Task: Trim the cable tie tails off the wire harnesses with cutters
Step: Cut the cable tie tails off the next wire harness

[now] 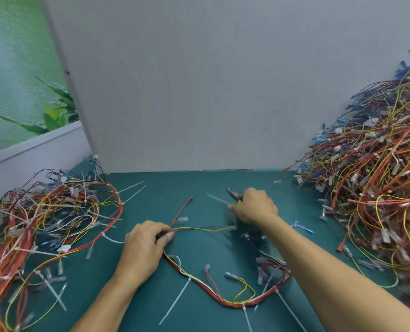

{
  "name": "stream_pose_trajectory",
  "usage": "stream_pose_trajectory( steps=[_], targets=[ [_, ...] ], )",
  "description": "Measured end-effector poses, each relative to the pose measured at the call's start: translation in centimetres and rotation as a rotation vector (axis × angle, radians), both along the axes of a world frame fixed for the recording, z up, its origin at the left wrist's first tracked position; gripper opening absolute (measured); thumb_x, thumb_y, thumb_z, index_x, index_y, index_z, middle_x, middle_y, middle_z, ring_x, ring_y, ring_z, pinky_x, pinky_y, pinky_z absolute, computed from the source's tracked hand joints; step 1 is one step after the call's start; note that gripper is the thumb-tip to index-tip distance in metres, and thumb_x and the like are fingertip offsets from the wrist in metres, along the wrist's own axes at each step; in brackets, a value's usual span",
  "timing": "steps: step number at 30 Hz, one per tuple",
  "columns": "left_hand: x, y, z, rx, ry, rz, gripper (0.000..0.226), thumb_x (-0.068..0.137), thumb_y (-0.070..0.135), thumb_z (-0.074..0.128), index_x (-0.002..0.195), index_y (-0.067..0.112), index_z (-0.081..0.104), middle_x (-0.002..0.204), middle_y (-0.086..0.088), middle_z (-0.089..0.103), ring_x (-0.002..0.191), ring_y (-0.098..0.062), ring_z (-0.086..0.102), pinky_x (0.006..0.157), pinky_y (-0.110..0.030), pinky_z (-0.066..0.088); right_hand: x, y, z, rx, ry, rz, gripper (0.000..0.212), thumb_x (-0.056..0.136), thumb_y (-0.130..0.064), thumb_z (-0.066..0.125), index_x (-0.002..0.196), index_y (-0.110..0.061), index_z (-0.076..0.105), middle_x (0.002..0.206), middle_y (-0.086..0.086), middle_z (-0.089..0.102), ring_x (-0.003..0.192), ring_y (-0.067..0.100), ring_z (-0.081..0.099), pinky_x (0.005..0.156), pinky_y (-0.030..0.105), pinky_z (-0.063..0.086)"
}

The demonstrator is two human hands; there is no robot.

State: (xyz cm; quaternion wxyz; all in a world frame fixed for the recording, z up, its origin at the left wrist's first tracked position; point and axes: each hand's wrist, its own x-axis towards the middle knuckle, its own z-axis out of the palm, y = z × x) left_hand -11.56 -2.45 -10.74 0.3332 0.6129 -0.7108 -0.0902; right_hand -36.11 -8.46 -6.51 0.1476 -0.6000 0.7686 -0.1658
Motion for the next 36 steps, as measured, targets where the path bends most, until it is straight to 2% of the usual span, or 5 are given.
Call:
stream_pose_trajectory(
  steps=[7, 11, 16, 23, 36],
  targets=[
    [-0.2, 1.1, 1.9, -0.198, 0.05, 0.01, 0.018, 0.086, -0.003, 0.063, 0.099, 0.005, 0.071, 0.099, -0.004, 0.069, 0.093, -0.021, 0.063, 0.083, -0.013, 0.035, -6.1, 6.5, 7.2, -0.401, 0.006, 0.115, 0.012, 0.085, -0.026, 0.062, 0.083, -0.015, 0.061, 0.078, 0.009, 0.063, 0.077, 0.03, 0.057, 0.059, 0.034, 0.039],
    [-2.1, 3.1, 4.3, -0.4, -0.032, -0.162, 0.011, 0.081, 0.003, 0.067, 0.09, 0.004, 0.073, 0.094, -0.004, 0.068, 0.089, -0.018, 0.062, 0.088, -0.02, 0.042, -9.0, 11.8, 6.6, -0.315, -0.102, 0.31, 0.007, 0.079, -0.011, 0.066, 0.077, -0.016, 0.062, 0.072, 0.003, 0.065, 0.068, 0.024, 0.061, 0.062, 0.036, 0.049],
    [-6.3, 6.4, 5.6, -0.245, -0.142, -0.561, 0.014, 0.079, 0.025, 0.07, 0.084, 0.013, 0.073, 0.088, 0.004, 0.068, 0.085, -0.012, 0.063, 0.083, -0.023, 0.045, -10.3, 14.1, 2.3, -0.054, -0.039, 0.438, 0.021, 0.07, -0.006, 0.066, 0.082, -0.024, 0.066, 0.075, -0.002, 0.065, 0.07, 0.011, 0.059, 0.067, 0.026, 0.047],
    [-10.9, 7.5, 1.5, -0.017, -0.301, -0.666, 0.036, 0.083, 0.053, 0.061, 0.111, 0.031, 0.065, 0.112, 0.014, 0.058, 0.106, -0.007, 0.045, 0.095, -0.024, 0.034, -9.5, 13.6, -0.7, -0.149, -0.026, 0.503, 0.026, 0.07, -0.022, 0.078, 0.089, -0.019, 0.061, 0.086, -0.009, 0.059, 0.083, 0.01, 0.053, 0.078, 0.025, 0.044],
    [-9.8, 6.7, 0.7, -0.059, 0.029, -0.672, 0.019, 0.088, 0.013, 0.063, 0.102, 0.022, 0.071, 0.093, 0.012, 0.067, 0.086, 0.006, 0.055, 0.08, -0.004, 0.035, -10.1, 13.4, -1.4, -0.223, -0.208, 0.514, 0.026, 0.086, -0.024, 0.07, 0.09, -0.038, 0.048, 0.086, -0.013, 0.058, 0.082, 0.009, 0.051, 0.08, 0.03, 0.043]
  ],
)
